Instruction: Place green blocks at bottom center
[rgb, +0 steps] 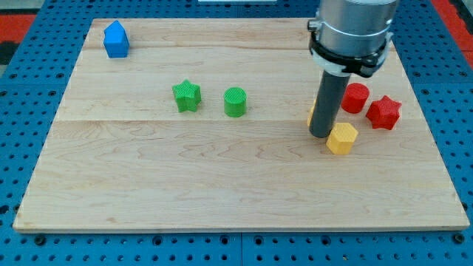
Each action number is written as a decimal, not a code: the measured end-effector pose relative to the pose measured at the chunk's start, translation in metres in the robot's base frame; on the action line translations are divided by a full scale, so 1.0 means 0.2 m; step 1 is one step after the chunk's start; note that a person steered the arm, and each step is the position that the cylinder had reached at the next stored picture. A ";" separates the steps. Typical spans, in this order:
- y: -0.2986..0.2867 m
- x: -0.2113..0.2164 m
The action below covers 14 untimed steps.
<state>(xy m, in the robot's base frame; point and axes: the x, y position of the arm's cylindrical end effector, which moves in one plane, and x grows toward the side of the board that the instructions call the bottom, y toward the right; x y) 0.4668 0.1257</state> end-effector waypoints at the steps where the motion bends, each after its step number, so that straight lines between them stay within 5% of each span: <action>1: -0.26 0.10; 2: 0.09 0.24; 4: 0.22 0.08; 5: -0.05 0.34; 6: -0.31 0.17; 8: -0.32 -0.30; 9: -0.63 -0.36; 11: -1.16 -0.09; 12: -1.18 -0.16; 13: -1.21 0.00; 14: -1.46 -0.03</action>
<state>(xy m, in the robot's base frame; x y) 0.4608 -0.1660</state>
